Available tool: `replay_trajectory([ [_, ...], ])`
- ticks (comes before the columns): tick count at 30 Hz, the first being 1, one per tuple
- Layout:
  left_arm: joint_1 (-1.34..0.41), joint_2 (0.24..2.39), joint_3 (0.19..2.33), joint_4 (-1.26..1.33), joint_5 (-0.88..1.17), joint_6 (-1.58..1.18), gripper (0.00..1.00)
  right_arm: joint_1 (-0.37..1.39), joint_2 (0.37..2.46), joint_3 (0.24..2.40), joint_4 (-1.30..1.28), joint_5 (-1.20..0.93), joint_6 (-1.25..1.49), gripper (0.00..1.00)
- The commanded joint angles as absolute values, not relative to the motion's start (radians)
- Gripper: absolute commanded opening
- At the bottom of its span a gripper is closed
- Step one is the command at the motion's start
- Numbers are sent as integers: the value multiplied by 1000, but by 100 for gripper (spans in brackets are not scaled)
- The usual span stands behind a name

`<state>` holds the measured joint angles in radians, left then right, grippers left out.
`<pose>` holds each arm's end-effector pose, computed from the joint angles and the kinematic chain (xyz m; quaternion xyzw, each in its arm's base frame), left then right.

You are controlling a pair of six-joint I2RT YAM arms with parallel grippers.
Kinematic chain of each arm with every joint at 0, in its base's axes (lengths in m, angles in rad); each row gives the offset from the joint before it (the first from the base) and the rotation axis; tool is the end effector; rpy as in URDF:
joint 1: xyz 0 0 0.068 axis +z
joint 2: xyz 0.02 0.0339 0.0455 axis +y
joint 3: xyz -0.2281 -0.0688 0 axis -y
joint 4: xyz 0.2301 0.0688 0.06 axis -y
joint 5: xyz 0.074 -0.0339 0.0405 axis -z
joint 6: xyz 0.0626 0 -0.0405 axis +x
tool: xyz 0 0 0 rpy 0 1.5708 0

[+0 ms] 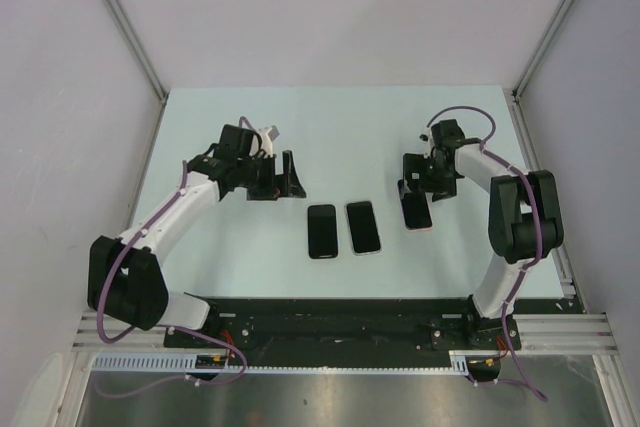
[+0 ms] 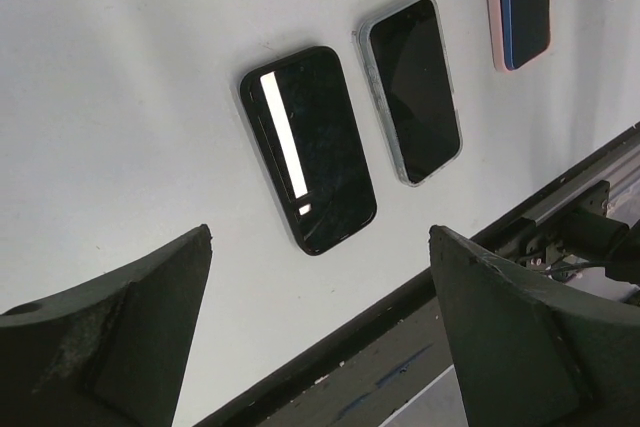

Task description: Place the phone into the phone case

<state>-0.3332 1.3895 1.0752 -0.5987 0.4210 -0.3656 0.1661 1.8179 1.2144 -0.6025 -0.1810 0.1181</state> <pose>0.2718 -0.1211 0.2200 0.0525 0.9265 -0.2939 0.2291 0.3410 0.0686 0.1268 -0.0399 0.9787 0.1136 0.1662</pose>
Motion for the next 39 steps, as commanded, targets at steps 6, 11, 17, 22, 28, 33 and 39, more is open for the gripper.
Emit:
replay_trajectory([
  [6,-394,1452,1216,-560,416,-457,91,144,1809,1174,-560,-307,127,87],
  [11,-448,1560,1354,-525,407,-515,88,146,1818,1114,-468,-317,187,81],
  [17,-497,1768,1477,-477,451,-580,84,179,1841,1063,-345,-328,296,69],
  [22,-552,1888,1581,-454,465,-598,81,192,1803,1013,-290,-322,376,68],
  [28,-598,2028,1618,-350,531,-678,72,91,1711,948,-250,-468,382,74],
  [33,-634,2149,1709,-342,538,-687,69,23,1671,844,-149,-596,394,81],
  [39,-635,2266,1772,-336,525,-698,60,-33,1677,750,-32,-670,442,100],
])
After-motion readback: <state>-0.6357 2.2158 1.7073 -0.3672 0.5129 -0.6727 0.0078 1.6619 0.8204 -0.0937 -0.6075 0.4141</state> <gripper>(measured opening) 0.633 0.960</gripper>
